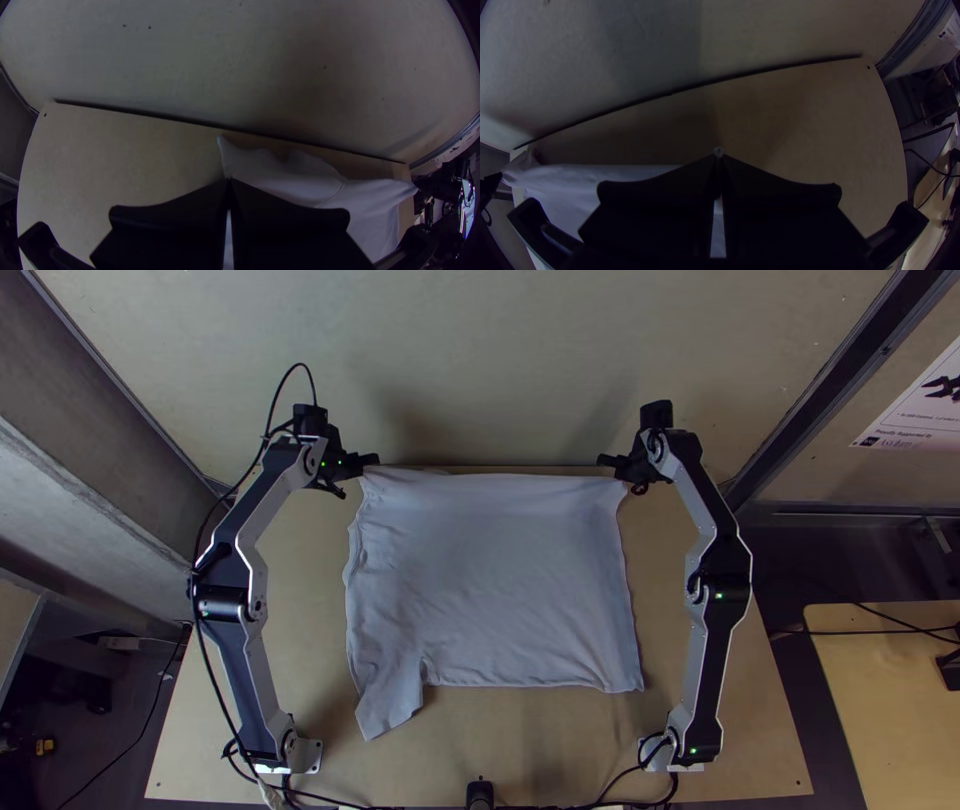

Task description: Fold the t-shirt

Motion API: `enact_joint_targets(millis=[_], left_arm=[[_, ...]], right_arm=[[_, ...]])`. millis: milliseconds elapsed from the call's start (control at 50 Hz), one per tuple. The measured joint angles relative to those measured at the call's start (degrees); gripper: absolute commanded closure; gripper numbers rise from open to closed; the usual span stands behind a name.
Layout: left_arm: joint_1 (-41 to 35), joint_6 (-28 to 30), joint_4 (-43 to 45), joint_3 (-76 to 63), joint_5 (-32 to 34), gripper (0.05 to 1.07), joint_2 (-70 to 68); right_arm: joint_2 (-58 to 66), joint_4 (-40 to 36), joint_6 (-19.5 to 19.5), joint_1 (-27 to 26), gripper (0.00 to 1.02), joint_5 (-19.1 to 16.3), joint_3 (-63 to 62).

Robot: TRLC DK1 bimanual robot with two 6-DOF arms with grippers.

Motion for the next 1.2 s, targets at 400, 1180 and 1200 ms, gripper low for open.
enact_joint_targets(millis=[400,1180,1200], left_arm=[[-0.11,0.02,5.55,-18.43,0.44,1.05,-13.31],[-0.44,0.52,13.29,-46.97,0.85,1.05,-29.64],[-0.44,0.55,13.7,-47.52,0.85,1.05,-29.64]], right_arm=[[-6.99,0.37,-0.22,1.16,1.0,1.29,-10.78],[-22.99,10.67,-0.2,3.34,1.0,3.04,-38.88],[-23.12,11.04,-0.2,3.34,1.0,3.04,-39.65]])
